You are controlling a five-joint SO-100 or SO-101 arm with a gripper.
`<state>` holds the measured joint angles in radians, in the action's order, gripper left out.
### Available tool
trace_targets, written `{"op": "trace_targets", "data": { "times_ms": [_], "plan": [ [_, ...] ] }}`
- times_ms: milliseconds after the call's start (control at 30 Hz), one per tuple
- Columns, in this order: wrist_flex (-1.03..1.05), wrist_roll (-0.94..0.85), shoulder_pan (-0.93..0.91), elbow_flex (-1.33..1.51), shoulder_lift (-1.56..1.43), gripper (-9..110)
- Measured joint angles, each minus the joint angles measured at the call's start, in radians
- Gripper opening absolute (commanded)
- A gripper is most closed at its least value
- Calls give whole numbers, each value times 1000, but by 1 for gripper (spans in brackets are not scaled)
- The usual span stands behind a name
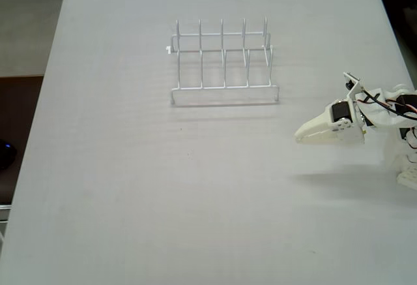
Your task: Would you please take all the plates for me?
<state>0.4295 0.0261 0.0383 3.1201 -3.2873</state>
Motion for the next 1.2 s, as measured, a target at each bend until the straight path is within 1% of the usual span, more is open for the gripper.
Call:
{"op": "trace_targets", "data": {
  "times_ms": [233, 833, 1200],
  "plan": [
    [-15, 21, 6, 18, 0, 0],
    [187, 43, 25, 20, 0, 0],
    [198, 43, 25, 20, 0, 0]
  ]
}}
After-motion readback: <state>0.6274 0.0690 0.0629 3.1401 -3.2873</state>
